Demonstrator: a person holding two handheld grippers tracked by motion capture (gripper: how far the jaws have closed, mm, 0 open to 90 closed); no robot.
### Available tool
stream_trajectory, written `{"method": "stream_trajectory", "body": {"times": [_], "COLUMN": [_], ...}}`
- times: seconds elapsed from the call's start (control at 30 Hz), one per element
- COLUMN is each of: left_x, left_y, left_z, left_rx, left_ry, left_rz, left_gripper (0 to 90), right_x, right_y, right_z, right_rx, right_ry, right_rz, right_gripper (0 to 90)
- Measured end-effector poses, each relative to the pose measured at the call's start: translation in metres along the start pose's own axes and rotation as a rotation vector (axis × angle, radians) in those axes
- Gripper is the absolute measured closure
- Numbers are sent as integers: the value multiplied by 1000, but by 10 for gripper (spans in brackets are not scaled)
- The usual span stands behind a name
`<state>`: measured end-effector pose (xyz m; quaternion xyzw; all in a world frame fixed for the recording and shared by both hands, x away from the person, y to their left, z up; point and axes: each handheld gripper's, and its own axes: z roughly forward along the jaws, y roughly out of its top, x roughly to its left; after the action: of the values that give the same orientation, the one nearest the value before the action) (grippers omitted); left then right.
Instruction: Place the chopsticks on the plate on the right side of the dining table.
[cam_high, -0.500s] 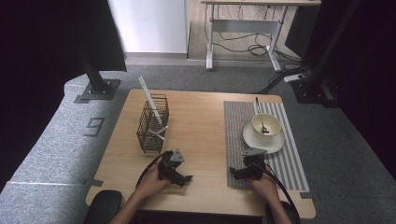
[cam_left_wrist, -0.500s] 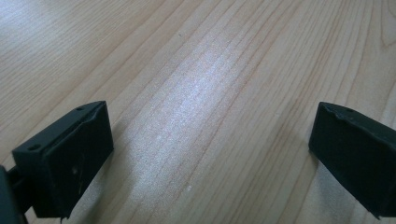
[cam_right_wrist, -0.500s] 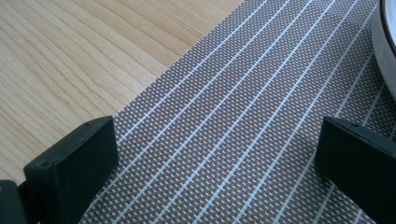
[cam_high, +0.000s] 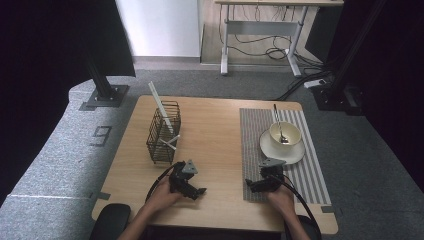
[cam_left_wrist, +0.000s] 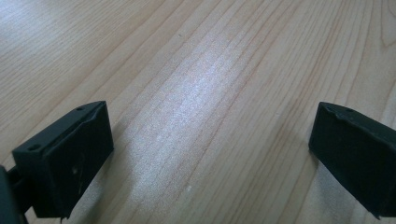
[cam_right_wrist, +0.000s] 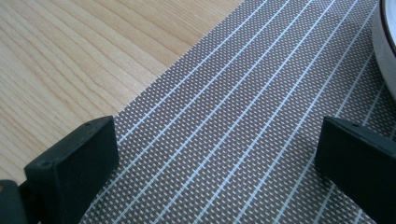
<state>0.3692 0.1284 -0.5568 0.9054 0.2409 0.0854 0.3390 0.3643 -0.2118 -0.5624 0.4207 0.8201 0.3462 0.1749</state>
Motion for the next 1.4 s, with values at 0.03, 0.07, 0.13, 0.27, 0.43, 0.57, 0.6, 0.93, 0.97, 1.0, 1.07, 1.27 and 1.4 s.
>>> {"method": "stream_trajectory", "body": {"times": [0.03,0.07,0.13,0.27,0.43,0.57,0.6,0.93,0.97,1.0,1.07,1.27,1.4], "left_x": [0,0,0,0,0,0,0,0,0,0,0,0,0], "left_y": [0,0,0,0,0,0,0,0,0,0,0,0,0], "left_z": [0,0,0,0,0,0,0,0,0,0,0,0,0], "left_rx": [0,0,0,1,1,1,1,0,1,1,1,-2,-2], "left_ry": [0,0,0,0,0,1,0,0,1,1,1,1,1], "left_rz": [0,0,0,0,0,0,0,0,0,0,2,-1,-1], "left_gripper": [0,0,0,0,0,0,0,0,0,0,0,0,0], "right_x": [0,0,1,2,5,6,8,15,17,17,19,24,26], "right_y": [0,0,1,2,3,6,9,24,26,26,33,44,53], "right_z": [0,0,0,-1,-4,-7,-10,-18,-19,-19,-21,-26,-28], "right_rx": [0,2,9,19,26,13,1,10,7,7,-2,-26,-61], "right_ry": [0,-1,-6,-8,-3,7,5,36,40,40,64,99,132], "right_rz": [0,1,7,9,0,4,0,-44,-39,-39,-35,-38,-18], "right_gripper": [0,0,0,11,19,19,17,0,0,0,0,0,0]}}
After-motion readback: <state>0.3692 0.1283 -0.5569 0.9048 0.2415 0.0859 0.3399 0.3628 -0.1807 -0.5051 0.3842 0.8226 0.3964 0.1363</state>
